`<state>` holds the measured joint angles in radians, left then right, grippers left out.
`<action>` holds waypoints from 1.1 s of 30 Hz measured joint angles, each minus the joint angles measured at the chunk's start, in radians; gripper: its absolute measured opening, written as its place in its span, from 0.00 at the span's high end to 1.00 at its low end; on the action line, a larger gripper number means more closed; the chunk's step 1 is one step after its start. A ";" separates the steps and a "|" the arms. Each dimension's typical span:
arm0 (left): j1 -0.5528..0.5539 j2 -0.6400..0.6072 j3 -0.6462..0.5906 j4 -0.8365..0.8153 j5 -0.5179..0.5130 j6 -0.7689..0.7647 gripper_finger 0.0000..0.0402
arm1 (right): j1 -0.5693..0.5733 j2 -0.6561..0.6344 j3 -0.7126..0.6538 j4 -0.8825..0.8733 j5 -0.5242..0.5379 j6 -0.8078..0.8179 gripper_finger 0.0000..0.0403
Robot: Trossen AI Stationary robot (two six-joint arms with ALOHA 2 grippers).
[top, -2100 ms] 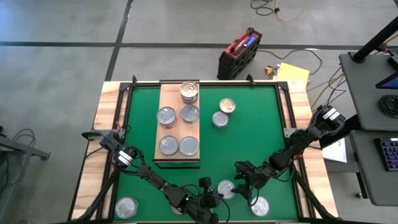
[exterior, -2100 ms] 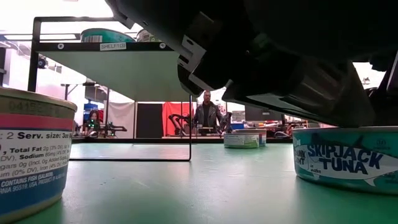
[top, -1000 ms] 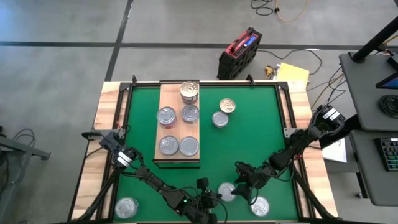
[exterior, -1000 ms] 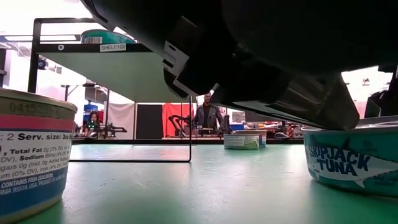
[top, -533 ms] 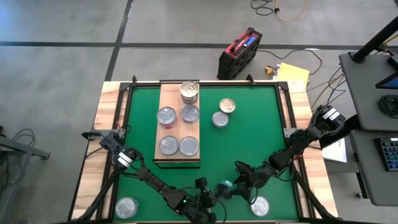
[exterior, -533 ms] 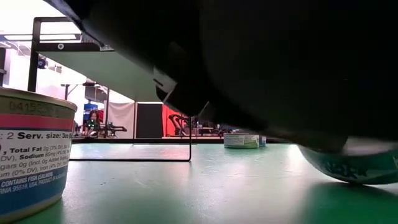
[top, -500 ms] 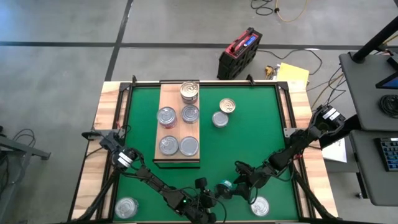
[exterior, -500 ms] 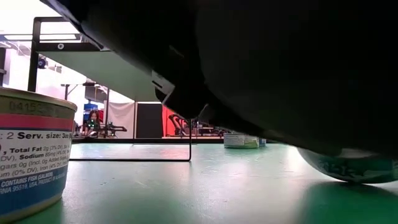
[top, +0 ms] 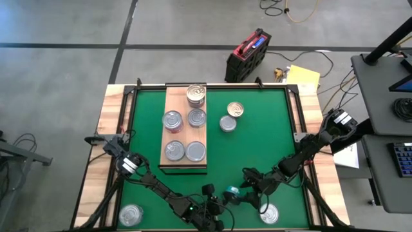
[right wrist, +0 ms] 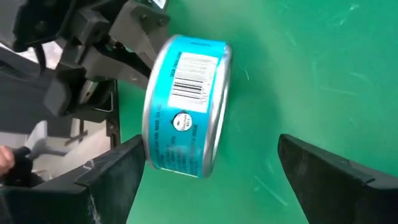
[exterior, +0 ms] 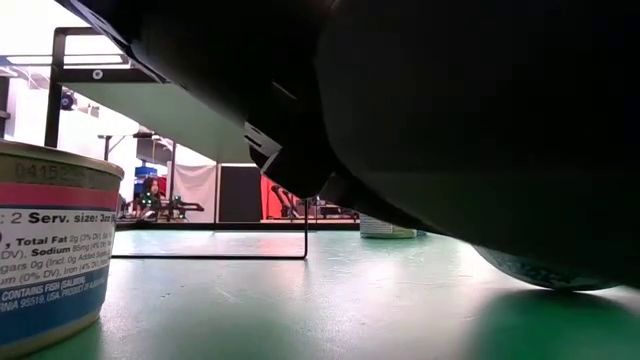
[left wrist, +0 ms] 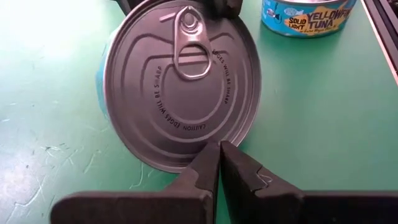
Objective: Stack canned seafood by type on shelf
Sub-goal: Stack the green and blue tuna can on top of the green and blue tuna can on the shelf
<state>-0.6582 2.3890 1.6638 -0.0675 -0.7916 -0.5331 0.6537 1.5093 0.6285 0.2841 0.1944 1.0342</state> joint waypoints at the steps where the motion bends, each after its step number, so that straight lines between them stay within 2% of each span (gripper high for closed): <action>1: 0.001 0.000 0.000 0.006 -0.004 0.000 1.00 | 0.000 0.000 0.000 0.012 0.000 -0.008 0.13; 5: 0.009 0.000 0.000 0.030 -0.008 0.001 1.00 | 0.000 0.000 0.000 0.046 0.000 -0.036 0.13; 12: 0.015 -0.001 0.000 0.031 -0.011 0.001 1.00 | -0.001 0.000 0.029 0.006 0.017 -0.085 0.14; 25: 0.020 -0.002 0.001 0.030 -0.012 0.009 1.00 | -0.039 0.000 0.038 -0.019 0.018 -0.122 0.28; 33: 0.023 -0.003 0.002 0.031 -0.015 0.021 1.00 | -0.046 0.049 0.038 0.004 0.017 -0.121 0.24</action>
<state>-0.6356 2.3859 1.6653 -0.0363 -0.8063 -0.5124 0.6075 1.5578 0.6667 0.2881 0.2112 0.9136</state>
